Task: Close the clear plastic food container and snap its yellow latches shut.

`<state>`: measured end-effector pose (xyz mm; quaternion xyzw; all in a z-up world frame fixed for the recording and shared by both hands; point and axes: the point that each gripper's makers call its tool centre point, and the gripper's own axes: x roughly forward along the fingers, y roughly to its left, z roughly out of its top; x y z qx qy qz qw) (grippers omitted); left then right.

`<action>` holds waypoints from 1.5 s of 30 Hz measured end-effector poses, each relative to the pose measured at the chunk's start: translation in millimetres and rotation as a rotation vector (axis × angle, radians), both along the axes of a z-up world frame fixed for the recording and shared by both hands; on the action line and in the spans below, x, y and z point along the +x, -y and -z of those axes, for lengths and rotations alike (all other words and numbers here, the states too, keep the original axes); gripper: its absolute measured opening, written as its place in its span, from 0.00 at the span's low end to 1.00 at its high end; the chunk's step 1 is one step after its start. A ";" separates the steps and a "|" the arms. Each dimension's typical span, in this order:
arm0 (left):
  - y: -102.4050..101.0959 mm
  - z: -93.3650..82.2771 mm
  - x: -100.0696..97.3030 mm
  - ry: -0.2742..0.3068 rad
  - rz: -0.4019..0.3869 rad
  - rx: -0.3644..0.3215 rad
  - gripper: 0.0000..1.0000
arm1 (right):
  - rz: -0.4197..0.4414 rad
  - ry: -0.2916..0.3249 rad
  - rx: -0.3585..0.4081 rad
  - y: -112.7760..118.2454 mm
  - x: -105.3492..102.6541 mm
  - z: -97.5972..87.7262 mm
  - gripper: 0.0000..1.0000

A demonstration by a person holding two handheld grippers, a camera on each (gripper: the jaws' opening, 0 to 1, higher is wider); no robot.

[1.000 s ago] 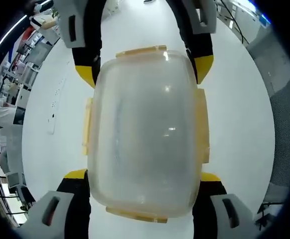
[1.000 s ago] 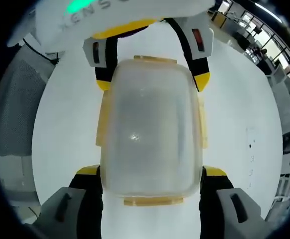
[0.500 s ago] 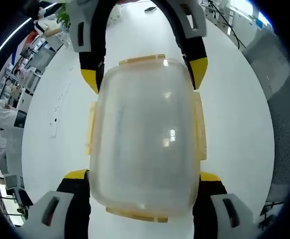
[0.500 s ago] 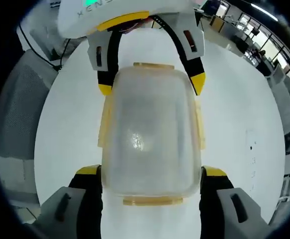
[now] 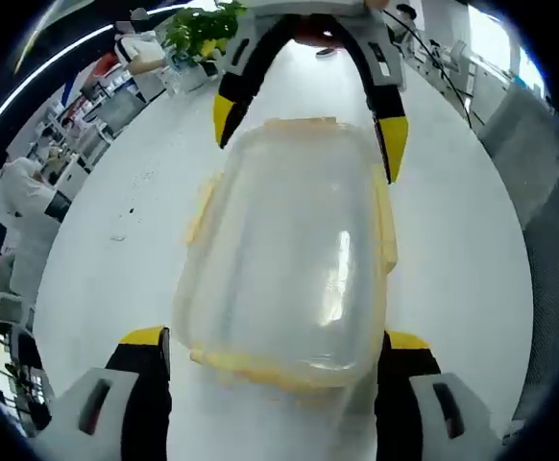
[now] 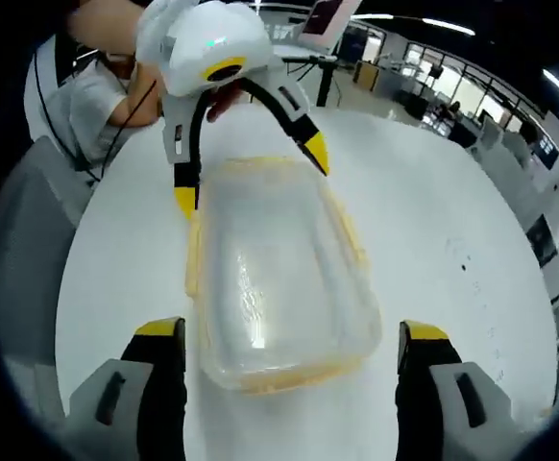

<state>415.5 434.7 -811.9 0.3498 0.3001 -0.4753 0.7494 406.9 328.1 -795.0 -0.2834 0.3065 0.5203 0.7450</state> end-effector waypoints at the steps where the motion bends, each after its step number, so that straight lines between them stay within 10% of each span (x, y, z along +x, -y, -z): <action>1: 2.0 -4.4 -0.7 -0.002 -0.054 -0.075 0.86 | 0.041 0.013 0.032 1.3 1.2 -0.6 0.95; 3: 6.4 -14.0 -1.1 -0.011 -0.150 -0.223 0.84 | 0.086 0.035 0.091 1.5 -0.4 -1.7 0.96; 17: 9.0 -9.2 -21.8 -0.014 -0.343 -0.523 0.94 | 0.383 0.093 0.432 -1.0 -13.8 -6.6 1.00; 45: 6.3 4.5 -34.2 -0.060 -0.433 -0.591 0.96 | 0.450 0.032 0.470 9.0 -39.1 8.6 0.99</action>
